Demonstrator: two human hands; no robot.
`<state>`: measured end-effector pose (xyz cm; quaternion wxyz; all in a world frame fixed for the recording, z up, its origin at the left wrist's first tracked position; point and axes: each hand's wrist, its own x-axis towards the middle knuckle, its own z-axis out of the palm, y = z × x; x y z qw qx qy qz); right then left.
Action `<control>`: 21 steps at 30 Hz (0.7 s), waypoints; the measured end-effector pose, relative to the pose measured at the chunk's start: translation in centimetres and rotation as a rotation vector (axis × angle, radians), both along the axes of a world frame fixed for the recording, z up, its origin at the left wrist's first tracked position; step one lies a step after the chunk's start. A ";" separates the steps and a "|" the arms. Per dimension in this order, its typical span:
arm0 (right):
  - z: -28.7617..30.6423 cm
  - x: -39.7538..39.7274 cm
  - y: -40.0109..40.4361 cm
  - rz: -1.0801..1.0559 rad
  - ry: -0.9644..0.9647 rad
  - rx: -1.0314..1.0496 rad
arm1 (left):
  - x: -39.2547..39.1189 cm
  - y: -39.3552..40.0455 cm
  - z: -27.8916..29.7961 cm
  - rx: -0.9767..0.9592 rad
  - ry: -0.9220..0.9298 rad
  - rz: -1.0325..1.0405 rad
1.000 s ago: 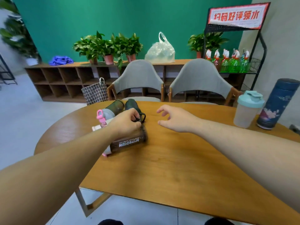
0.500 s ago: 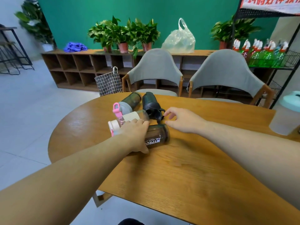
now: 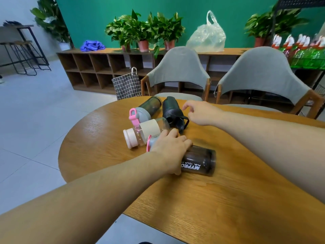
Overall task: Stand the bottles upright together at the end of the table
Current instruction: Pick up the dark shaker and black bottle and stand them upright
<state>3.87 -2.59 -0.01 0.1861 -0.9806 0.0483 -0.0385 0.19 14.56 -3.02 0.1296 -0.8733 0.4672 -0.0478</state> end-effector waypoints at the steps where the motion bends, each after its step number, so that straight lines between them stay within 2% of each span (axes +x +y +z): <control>1: 0.2 0.6 -0.1 0.014 0.021 -0.026 | -0.1 -0.4 0.1 0.001 -0.010 -0.023; 7: 0.8 4.0 -0.6 0.051 0.043 -0.212 | 0.1 -2.3 0.5 0.085 0.040 -0.110; 14: -1.2 8.1 -1.1 0.323 0.112 -0.663 | 1.5 -1.7 0.4 0.075 0.133 -0.179; 21: -2.0 11.2 -1.3 0.458 0.127 -0.709 | 2.4 -1.3 0.6 0.151 0.178 -0.122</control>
